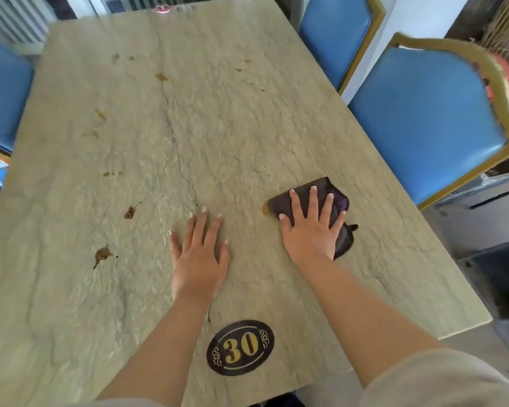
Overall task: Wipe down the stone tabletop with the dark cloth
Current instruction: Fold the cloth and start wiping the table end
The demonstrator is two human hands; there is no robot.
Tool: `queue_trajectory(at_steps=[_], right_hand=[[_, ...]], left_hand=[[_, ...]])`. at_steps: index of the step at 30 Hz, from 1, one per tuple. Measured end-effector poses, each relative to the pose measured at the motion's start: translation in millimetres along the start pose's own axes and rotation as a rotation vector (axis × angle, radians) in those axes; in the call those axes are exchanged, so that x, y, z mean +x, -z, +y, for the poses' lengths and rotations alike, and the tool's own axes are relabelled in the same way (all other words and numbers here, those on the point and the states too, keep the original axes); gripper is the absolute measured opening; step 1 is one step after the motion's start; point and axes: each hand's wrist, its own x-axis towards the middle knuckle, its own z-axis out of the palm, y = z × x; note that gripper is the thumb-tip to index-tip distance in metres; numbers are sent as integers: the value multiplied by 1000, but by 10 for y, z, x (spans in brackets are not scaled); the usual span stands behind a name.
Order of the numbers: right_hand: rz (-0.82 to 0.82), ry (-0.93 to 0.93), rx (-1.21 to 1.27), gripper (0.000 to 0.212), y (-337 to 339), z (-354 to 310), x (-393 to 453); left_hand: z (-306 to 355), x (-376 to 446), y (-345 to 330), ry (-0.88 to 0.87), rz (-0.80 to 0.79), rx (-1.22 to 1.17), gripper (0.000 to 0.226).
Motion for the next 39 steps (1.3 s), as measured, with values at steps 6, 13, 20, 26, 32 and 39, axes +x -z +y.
queue_trajectory(at_steps=[6,13,20,26,32,39], right_hand=[[-48,932,-114,53,-181,-144,-318],[19,161,-64,58,68,-266,794],[-48,1039,-174,56,-154,-710,171],[29,555,-145,58,92,-247,908],[35,663,-136,59,-184,-745,22],[35,687,-166,55,-45,519,-295]], left_hand=[[19,3,20,15,34,-75,65],[18,-18,20,11,36,-85,63],[0,-13,-14,122,158,-216,66],[-7,-13,-14,79,115,-185,68],[-8,-9,-23,79,123,-203,69],[-12,-18,-7,26,27,-73,67]])
